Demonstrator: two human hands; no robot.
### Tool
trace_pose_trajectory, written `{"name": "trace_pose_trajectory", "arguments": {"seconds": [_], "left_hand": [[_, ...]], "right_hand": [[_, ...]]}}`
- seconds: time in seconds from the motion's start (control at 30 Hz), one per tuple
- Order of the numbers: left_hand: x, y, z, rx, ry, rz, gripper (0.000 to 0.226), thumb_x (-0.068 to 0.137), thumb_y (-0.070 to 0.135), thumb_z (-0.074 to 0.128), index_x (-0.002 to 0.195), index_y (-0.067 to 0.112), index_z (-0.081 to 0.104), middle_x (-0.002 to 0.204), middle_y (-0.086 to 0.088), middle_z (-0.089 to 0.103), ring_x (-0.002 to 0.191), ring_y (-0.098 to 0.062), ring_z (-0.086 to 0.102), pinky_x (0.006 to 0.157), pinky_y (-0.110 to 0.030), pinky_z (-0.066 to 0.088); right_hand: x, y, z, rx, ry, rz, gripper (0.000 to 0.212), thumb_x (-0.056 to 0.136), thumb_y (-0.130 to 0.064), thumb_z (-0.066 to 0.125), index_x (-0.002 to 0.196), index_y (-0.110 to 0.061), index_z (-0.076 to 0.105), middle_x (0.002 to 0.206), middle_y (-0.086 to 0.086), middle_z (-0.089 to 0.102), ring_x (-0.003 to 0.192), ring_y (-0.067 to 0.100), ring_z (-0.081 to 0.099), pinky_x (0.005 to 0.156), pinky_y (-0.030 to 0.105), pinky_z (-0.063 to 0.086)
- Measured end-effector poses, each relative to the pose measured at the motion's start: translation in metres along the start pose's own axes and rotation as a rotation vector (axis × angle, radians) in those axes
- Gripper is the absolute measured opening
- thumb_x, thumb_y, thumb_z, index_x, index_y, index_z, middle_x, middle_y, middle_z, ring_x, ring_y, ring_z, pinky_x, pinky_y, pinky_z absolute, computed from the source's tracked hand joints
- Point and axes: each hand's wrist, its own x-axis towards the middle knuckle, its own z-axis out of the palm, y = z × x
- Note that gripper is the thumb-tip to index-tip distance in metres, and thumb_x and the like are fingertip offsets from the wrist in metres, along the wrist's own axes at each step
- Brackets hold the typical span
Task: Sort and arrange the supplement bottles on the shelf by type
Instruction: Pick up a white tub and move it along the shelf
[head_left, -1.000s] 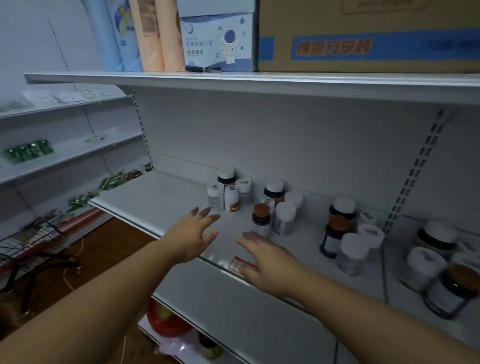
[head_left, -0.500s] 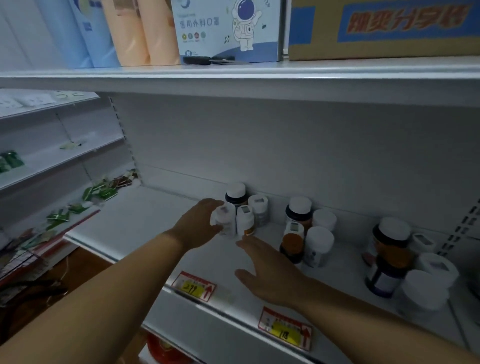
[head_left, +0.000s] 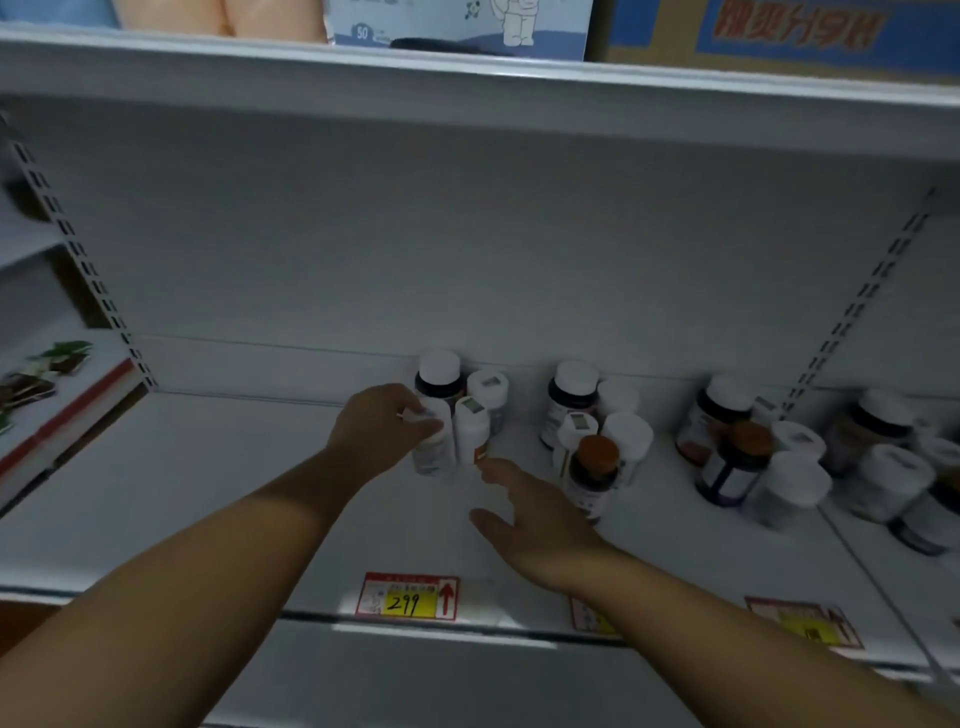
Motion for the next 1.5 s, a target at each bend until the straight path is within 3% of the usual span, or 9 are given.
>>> {"name": "trace_pose_trajectory", "arguments": {"seconds": [0.07,0.2,0.43,0.63,0.73,0.9,1.0,1.1,1.5], "left_hand": [[0.002,0.000,-0.017,-0.131,-0.062,0.030,0.018,0.071,0.035,0.077,0.070,0.021,0.065,0.077,0.003,0.065,0.074,-0.015,0.059,0.066,-0.026,0.044],[-0.006,0.011,-0.049,-0.722,-0.391,-0.056,0.007,0.073,0.014,0.075,0.073,0.010,0.070,0.076,-0.007,0.072,0.074,-0.019,0.070,0.063,-0.024,0.057],[-0.030,0.021,-0.059,-1.055,-0.581,-0.032,0.008,0.075,0.006,0.064,0.073,0.012,0.069,0.071,-0.004,0.070,0.069,-0.016,0.069,0.061,-0.026,0.056],[-0.044,0.029,-0.058,-0.879,-0.547,0.005,0.011,0.086,0.024,0.061,0.093,0.022,0.069,0.092,-0.003,0.072,0.087,-0.017,0.069,0.067,-0.027,0.056],[-0.054,0.035,-0.054,-0.770,-0.492,0.038,0.029,0.071,0.044,0.069,0.099,0.034,0.069,0.098,0.004,0.073,0.089,-0.010,0.069,0.067,-0.025,0.057],[-0.059,0.046,-0.045,-0.838,-0.404,-0.011,0.026,0.074,0.022,0.074,0.099,0.026,0.068,0.096,-0.003,0.073,0.085,-0.014,0.071,0.064,-0.024,0.056],[-0.059,0.050,-0.046,-0.899,-0.430,-0.035,0.040,0.065,0.026,0.075,0.103,0.016,0.064,0.091,-0.005,0.074,0.084,-0.018,0.071,0.064,-0.025,0.056],[-0.059,0.052,-0.046,-0.937,-0.464,-0.035,0.047,0.061,0.030,0.074,0.102,0.011,0.062,0.094,-0.010,0.071,0.088,-0.024,0.070,0.070,-0.031,0.056],[-0.056,0.063,-0.043,-0.928,-0.524,0.006,0.034,0.066,0.029,0.079,0.099,0.023,0.070,0.102,-0.007,0.072,0.097,-0.024,0.068,0.075,-0.034,0.056]], "right_hand": [[0.001,-0.011,0.005,0.167,0.063,0.079,0.048,0.091,-0.047,0.046,0.135,-0.034,0.033,0.136,-0.007,0.047,0.119,0.011,0.046,0.097,0.023,0.037],[0.006,-0.030,0.003,0.742,0.098,0.313,0.023,0.095,-0.044,0.037,0.112,-0.032,0.047,0.117,0.001,0.056,0.103,0.020,0.057,0.087,0.032,0.050],[-0.013,-0.041,-0.001,1.301,-0.142,0.306,0.048,0.095,-0.047,0.031,0.117,-0.013,0.058,0.112,0.015,0.068,0.101,0.030,0.066,0.072,0.037,0.057],[-0.019,-0.038,-0.013,1.246,-0.114,0.148,0.042,0.080,-0.026,0.059,0.118,-0.009,0.058,0.111,0.013,0.066,0.096,0.024,0.067,0.077,0.031,0.056],[-0.018,-0.035,-0.016,1.101,-0.086,0.128,0.037,0.085,-0.018,0.061,0.121,-0.010,0.057,0.118,0.011,0.066,0.106,0.024,0.064,0.086,0.030,0.053],[-0.018,-0.036,-0.019,1.081,-0.033,0.133,0.035,0.085,-0.024,0.063,0.116,-0.012,0.053,0.119,0.013,0.062,0.106,0.025,0.063,0.084,0.033,0.055],[-0.021,-0.034,-0.025,1.304,-0.138,0.203,0.038,0.094,-0.032,0.045,0.122,-0.008,0.052,0.120,0.019,0.061,0.105,0.033,0.062,0.085,0.041,0.054],[-0.024,-0.031,-0.030,1.310,-0.216,0.189,0.039,0.094,-0.031,0.042,0.123,-0.007,0.052,0.117,0.021,0.063,0.103,0.036,0.063,0.086,0.044,0.054],[-0.029,-0.018,-0.043,1.299,-0.187,0.091,0.042,0.086,-0.024,0.051,0.125,-0.009,0.051,0.119,0.017,0.062,0.102,0.030,0.065,0.080,0.038,0.056]]}}
